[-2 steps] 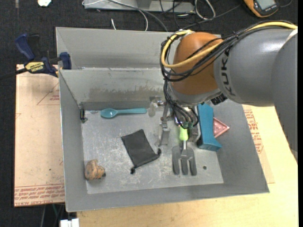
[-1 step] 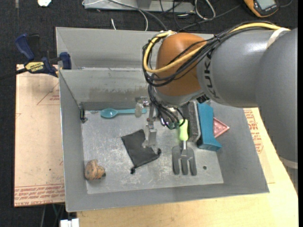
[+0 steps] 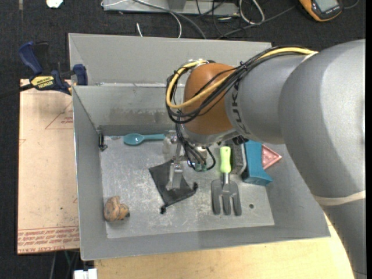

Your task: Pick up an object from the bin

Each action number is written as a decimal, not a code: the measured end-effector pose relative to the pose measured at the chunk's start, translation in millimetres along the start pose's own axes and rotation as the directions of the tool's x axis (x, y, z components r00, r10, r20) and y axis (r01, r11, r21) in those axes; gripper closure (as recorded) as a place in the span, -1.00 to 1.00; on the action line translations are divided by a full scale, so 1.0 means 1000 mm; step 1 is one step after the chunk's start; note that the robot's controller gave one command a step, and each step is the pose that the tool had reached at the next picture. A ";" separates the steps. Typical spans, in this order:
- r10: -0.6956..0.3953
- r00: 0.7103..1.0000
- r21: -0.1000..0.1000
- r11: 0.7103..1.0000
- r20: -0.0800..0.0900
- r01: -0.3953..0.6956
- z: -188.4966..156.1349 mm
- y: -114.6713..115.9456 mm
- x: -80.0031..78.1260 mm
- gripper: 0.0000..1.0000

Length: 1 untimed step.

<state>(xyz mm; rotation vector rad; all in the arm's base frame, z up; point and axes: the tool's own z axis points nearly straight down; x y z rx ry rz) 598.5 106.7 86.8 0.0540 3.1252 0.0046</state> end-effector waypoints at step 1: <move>0.001 1.000 0.001 1.000 -0.008 -0.001 0.018 0.002 0.005 -1.00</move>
Offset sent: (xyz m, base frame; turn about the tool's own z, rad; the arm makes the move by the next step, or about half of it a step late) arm 0.0212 -0.0198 -0.0168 0.1661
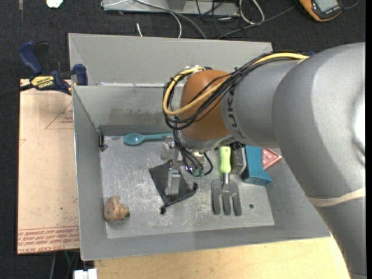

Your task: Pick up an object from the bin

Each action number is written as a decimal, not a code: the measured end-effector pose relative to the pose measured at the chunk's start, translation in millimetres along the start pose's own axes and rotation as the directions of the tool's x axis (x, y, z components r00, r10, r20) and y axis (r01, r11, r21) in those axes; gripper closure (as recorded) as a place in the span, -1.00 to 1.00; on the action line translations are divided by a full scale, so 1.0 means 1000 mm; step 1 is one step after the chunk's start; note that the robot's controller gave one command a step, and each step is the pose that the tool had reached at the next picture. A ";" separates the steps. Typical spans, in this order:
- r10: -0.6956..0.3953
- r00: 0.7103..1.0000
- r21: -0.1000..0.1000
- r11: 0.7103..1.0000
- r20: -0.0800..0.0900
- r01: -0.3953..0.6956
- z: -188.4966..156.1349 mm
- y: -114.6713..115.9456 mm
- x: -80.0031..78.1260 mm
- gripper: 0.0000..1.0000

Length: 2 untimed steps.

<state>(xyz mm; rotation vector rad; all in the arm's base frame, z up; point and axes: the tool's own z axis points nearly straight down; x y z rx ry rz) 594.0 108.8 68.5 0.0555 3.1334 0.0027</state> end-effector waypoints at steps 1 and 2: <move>0.162 0.987 -0.001 0.987 0.002 -0.162 -0.003 -0.020 -0.027 1.00; 0.162 0.987 -0.001 0.987 0.002 -0.162 -0.003 -0.020 -0.027 1.00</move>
Offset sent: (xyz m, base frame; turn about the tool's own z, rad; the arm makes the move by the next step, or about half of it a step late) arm 0.0000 0.0000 0.0000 0.0000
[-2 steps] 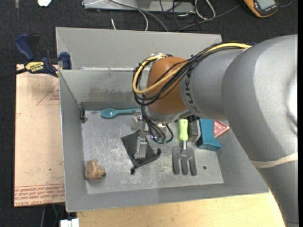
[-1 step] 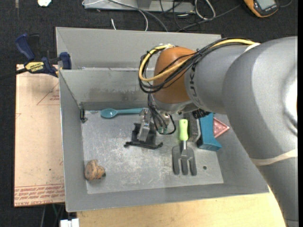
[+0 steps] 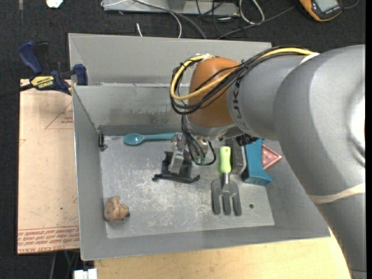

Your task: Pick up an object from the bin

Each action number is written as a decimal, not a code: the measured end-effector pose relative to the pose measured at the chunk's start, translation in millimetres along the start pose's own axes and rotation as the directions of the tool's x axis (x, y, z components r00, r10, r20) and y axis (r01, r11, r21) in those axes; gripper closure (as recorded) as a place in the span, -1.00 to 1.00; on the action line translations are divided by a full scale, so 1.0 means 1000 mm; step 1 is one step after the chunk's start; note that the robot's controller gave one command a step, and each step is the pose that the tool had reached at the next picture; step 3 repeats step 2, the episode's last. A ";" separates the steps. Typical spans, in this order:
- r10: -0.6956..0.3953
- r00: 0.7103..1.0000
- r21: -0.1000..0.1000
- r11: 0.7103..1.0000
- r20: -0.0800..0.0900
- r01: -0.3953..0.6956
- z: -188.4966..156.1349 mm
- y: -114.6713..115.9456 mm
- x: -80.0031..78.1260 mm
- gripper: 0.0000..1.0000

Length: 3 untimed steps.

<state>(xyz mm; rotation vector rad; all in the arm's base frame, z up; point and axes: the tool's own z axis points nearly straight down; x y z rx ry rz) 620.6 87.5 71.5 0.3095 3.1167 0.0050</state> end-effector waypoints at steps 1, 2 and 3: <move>-0.016 1.000 0.001 1.000 -0.003 0.016 -0.058 -0.004 -0.010 1.00; -0.040 0.999 0.002 0.999 -0.006 0.040 -0.141 -0.002 -0.013 1.00; -0.040 0.999 0.002 0.999 -0.006 0.040 -0.141 -0.002 -0.013 1.00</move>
Offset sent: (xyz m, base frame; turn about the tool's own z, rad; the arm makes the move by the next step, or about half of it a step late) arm 0.0114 -0.0035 0.1738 -0.0534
